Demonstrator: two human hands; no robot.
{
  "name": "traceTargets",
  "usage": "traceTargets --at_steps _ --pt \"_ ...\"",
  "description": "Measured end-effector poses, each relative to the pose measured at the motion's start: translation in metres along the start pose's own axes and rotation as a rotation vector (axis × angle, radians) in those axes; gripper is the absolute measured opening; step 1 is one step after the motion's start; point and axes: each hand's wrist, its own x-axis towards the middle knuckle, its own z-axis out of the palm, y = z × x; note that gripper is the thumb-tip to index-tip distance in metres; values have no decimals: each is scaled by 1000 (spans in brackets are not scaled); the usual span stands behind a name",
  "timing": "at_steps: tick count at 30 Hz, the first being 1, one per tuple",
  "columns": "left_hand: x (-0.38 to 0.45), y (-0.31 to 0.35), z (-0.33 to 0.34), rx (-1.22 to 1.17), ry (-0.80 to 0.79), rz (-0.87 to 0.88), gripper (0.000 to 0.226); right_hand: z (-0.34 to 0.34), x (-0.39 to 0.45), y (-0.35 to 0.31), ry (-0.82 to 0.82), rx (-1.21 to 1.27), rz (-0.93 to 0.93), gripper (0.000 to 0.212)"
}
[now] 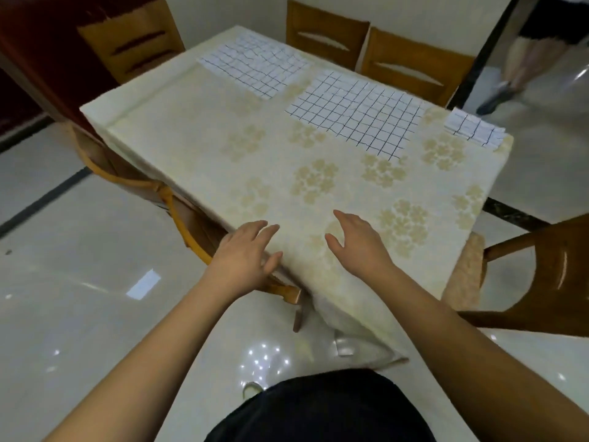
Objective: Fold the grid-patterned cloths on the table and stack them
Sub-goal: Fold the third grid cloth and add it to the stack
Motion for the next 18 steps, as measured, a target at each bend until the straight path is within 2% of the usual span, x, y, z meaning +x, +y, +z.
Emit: traceTargets --at_steps 6,18 --pt "50 -38 -29 32 -25 167 60 -2 10 -24 54 -16 117 59" --pt "184 -36 -49 81 -69 430 58 -32 82 -6 204 49 306 56"
